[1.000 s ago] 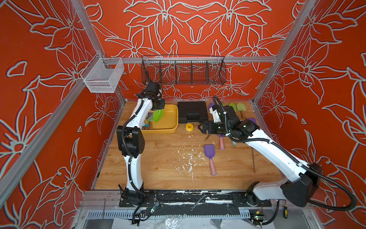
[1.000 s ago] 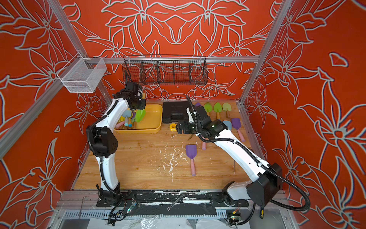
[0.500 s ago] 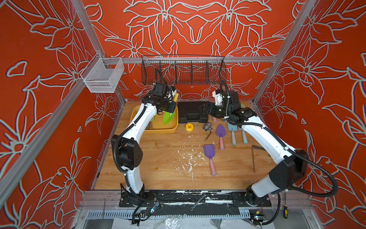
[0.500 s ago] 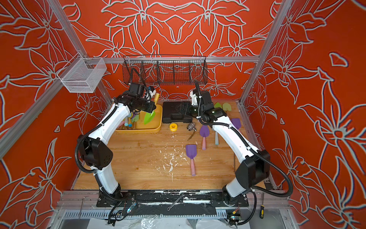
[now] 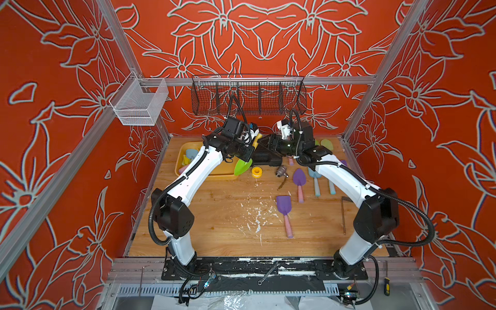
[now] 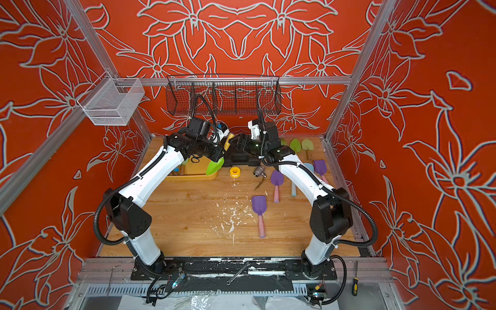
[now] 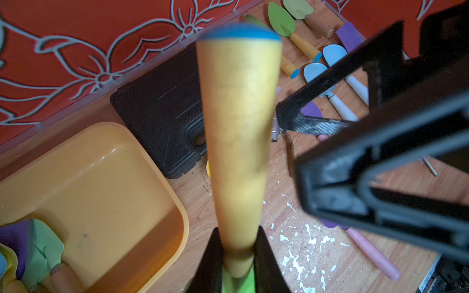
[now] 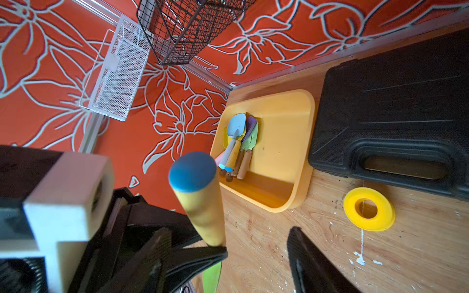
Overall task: Take the shovel out of the storage box
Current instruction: Pick up the shovel from the storage box, then place the shovel at the center of the board.
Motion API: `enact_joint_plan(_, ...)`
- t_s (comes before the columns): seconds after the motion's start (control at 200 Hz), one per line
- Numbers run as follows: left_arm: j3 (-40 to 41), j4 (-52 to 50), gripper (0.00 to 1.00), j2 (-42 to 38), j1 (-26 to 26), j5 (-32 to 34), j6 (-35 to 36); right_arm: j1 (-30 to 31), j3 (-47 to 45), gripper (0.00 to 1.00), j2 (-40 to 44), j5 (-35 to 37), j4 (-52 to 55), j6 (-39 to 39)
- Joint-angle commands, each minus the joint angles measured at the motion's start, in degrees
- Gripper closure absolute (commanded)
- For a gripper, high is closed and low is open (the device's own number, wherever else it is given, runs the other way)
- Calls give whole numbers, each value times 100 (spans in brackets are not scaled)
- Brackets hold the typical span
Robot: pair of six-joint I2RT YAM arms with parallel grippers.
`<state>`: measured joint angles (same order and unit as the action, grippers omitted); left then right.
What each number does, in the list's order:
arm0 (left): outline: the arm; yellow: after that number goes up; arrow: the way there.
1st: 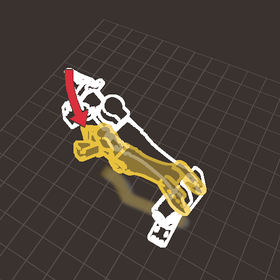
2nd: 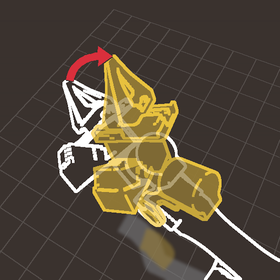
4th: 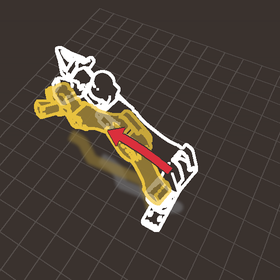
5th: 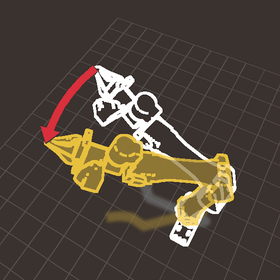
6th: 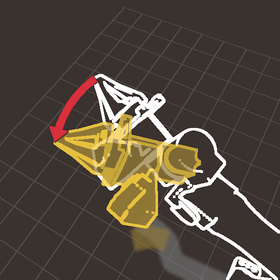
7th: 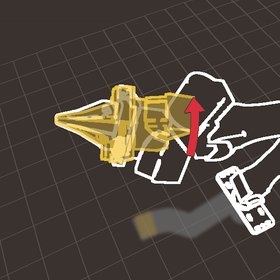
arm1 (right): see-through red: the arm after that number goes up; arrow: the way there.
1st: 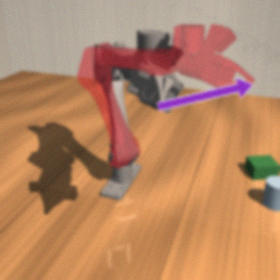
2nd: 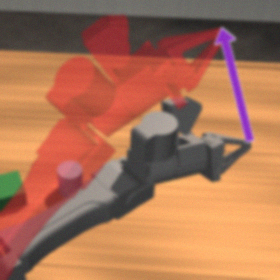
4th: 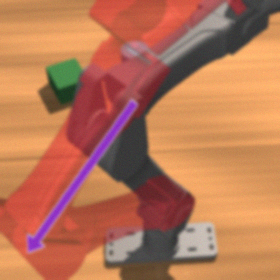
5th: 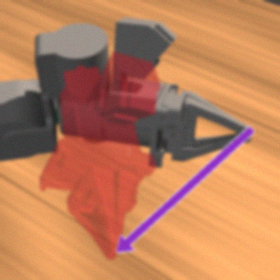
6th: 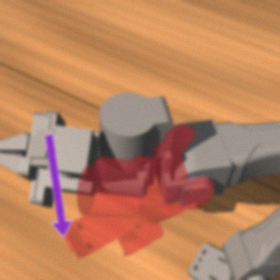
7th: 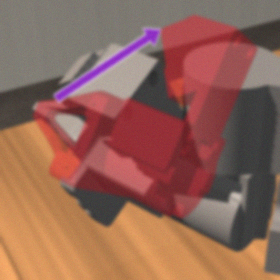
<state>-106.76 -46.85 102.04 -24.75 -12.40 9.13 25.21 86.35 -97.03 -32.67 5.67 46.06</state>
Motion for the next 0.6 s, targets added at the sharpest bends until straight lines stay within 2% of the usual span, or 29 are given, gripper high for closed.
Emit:
enact_joint_plan(0.0,40,-52,95,-134,-153,49,105,45,-29,27,-72,-44,-413,257)
enact_joint_plan(0.14,9,-53,95,-125,-303,73,81,62,-11,31,-199,164,-407,367)
enact_joint_plan(0.205,-50,-89,95,-81,-384,102,80,113,-7,37,-248,203,-459,443)
enact_joint_plan(0.275,-98,-98,95,-22,-421,139,-15,163,-24,48,-274,328,-400,482)
enact_joint_plan(0.44,-62,16,93,-40,-487,198,-148,185,-304,84,-22,837,-373,676)
enact_joint_plan(0.48,7,126,86,-104,-483,192,-234,184,-362,89,74,1001,-327,700)
enact_joint_plan(0.5,55,186,77,-140,-486,209,-290,186,-400,91,124,1057,-335,725)
enact_joint_plan(0.525,100,258,57,-182,-478,244,-403,184,-447,93,197,1135,-332,755)
enact_joint_plan(0.545,137,308,45,-219,-478,295,-511,186,-468,95,264,1210,-311,766)
enact_joint_plan(0.595,241,420,31,-369,-464,338,-844,185,-539,98,442,1509,-143,771)
